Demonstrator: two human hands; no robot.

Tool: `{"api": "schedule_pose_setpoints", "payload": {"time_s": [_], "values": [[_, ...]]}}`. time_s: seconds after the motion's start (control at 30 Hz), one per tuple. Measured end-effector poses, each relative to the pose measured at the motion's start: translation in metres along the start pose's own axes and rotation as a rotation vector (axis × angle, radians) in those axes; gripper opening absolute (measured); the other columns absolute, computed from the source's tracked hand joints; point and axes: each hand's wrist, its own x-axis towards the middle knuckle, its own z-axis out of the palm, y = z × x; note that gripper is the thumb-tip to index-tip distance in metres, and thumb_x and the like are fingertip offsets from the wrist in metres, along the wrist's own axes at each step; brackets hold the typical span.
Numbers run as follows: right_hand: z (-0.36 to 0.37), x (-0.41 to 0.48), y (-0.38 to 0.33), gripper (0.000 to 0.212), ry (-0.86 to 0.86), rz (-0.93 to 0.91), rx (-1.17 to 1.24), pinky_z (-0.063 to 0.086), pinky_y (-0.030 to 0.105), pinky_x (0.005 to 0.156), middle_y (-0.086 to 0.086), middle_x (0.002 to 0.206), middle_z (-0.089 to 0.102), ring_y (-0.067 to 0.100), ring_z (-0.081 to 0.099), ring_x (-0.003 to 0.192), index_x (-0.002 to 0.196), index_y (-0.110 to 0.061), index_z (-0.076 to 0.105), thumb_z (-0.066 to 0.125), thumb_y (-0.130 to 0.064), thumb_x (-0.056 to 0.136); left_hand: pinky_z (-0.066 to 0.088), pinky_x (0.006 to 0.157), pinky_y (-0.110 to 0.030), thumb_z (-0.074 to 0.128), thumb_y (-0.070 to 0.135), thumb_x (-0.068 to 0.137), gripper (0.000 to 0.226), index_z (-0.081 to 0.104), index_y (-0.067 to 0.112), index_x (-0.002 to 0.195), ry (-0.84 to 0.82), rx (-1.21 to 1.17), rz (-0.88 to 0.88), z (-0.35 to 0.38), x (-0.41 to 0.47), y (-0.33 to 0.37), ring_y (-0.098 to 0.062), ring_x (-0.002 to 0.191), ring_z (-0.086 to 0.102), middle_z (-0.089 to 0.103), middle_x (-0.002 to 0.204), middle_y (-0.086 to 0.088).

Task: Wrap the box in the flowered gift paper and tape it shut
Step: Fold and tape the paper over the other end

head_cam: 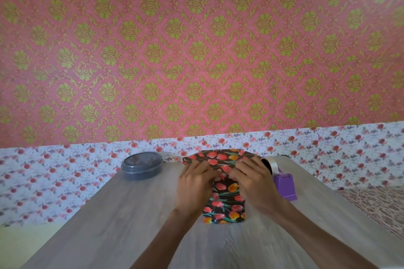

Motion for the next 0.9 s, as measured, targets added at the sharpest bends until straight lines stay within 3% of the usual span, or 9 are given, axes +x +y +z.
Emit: {"api": "schedule_pose_setpoints", "payload": {"time_s": [0.1, 0.23, 0.5, 0.67, 0.77, 0.83, 0.9], "values": [[0.002, -0.006, -0.002, 0.012, 0.052, -0.034, -0.056, 0.041, 0.033, 0.073, 0.003, 0.080, 0.062, 0.021, 0.057, 0.077, 0.083, -0.009, 0.068, 0.062, 0.000, 0.087, 0.047, 0.066, -0.028, 0.087, 0.016, 0.069, 0.022, 0.077, 0.023, 0.087, 0.093, 0.034, 0.025, 0.006, -0.008, 0.005, -0.015, 0.075, 0.056, 0.066, 0.081, 0.009], [0.006, -0.009, -0.003, 0.029, 0.101, -0.047, -0.127, 0.044, 0.036, 0.071, 0.006, 0.082, 0.063, 0.023, 0.058, 0.079, 0.086, -0.007, 0.068, 0.042, -0.005, 0.101, 0.044, 0.068, -0.029, 0.083, 0.017, 0.072, 0.017, 0.076, 0.023, 0.087, 0.177, 0.062, 0.067, 0.012, -0.014, 0.006, -0.016, 0.076, 0.056, 0.067, 0.084, 0.008], [0.014, -0.001, 0.005, 0.019, 0.150, -0.023, -0.154, 0.044, 0.036, 0.064, 0.005, 0.079, 0.061, 0.022, 0.056, 0.075, 0.086, -0.007, 0.068, 0.054, -0.008, 0.099, 0.043, 0.067, -0.032, 0.077, 0.012, 0.076, 0.014, 0.075, 0.021, 0.086, 0.247, 0.078, 0.087, 0.024, -0.004, 0.001, -0.019, 0.073, 0.056, 0.065, 0.082, 0.006], [0.017, -0.009, 0.011, 0.030, 0.067, -0.011, -0.101, 0.042, 0.035, 0.068, 0.004, 0.079, 0.061, 0.022, 0.057, 0.075, 0.081, -0.009, 0.066, 0.043, -0.007, 0.101, 0.049, 0.075, -0.034, 0.075, 0.026, 0.083, 0.013, 0.075, 0.023, 0.096, 0.100, 0.058, 0.074, 0.030, -0.007, -0.004, -0.017, 0.082, 0.057, 0.068, 0.090, 0.006], [0.013, -0.010, 0.017, 0.016, 0.015, 0.060, -0.023, 0.043, 0.034, 0.070, 0.001, 0.081, 0.060, 0.021, 0.055, 0.078, 0.080, -0.012, 0.065, 0.068, 0.003, 0.084, 0.045, 0.081, -0.029, 0.070, 0.033, 0.089, 0.020, 0.070, 0.025, 0.108, 0.062, -0.125, -0.149, 0.022, -0.004, 0.001, -0.009, 0.092, 0.052, 0.067, 0.094, 0.011], [0.011, -0.008, 0.022, 0.021, -0.037, 0.085, 0.038, 0.045, 0.034, 0.075, -0.002, 0.084, 0.062, 0.020, 0.056, 0.082, 0.082, -0.014, 0.068, 0.077, 0.004, 0.075, 0.043, 0.084, -0.029, 0.065, 0.031, 0.093, 0.014, 0.065, 0.025, 0.105, 0.146, -0.238, -0.403, 0.015, 0.000, 0.008, -0.009, 0.097, 0.052, 0.064, 0.094, 0.012], [0.007, -0.007, 0.023, 0.023, -0.085, 0.102, 0.091, 0.047, 0.036, 0.079, -0.005, 0.086, 0.063, 0.019, 0.058, 0.084, 0.084, -0.016, 0.070, 0.082, 0.000, 0.072, 0.045, 0.075, -0.025, 0.067, 0.027, 0.092, 0.015, 0.056, 0.023, 0.100, 0.257, -0.366, -0.697, 0.006, 0.006, 0.012, -0.013, 0.090, 0.057, 0.060, 0.089, 0.011]]}}
